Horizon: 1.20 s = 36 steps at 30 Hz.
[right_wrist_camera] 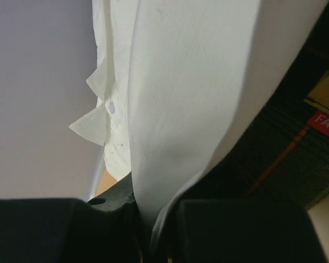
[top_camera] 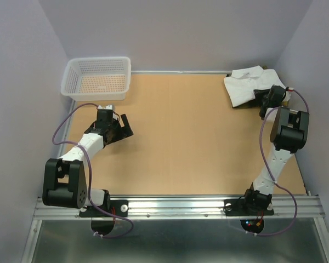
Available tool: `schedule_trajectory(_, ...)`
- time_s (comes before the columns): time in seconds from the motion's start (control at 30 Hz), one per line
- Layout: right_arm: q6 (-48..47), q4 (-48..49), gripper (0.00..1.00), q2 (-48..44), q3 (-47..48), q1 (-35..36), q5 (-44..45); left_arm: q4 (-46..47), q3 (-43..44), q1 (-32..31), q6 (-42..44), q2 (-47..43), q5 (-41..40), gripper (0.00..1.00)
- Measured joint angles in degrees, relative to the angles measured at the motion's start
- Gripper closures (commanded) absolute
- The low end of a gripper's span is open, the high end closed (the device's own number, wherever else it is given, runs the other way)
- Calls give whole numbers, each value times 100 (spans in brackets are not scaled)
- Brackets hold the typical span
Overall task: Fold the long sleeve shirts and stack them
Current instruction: Neatly place the folded shirt to the corner
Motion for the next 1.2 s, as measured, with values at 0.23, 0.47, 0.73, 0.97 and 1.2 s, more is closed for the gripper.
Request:
schedule_trajectory(0.23,247,525,40,-59,-367,0,72,15,0,0,-2,-107,37,1)
schedule_trajectory(0.47,289,605,8,-505,-857,0,66,9,0,0,-7,-166,37,1)
schedule_trajectory(0.73,-374,-26,7,-2343,-1670,0,573,2,-9,0,-24,-415,28,1)
schedule_trajectory(0.97,-1491,-1088,30,-3235,-1508,0,914,-9,-9,0,-20,-588,4,1)
schedule_trajectory(1.2,-2055,-1423,46,-2562,-302,-2,809,-9,-9,0,-20,-691,-61,1)
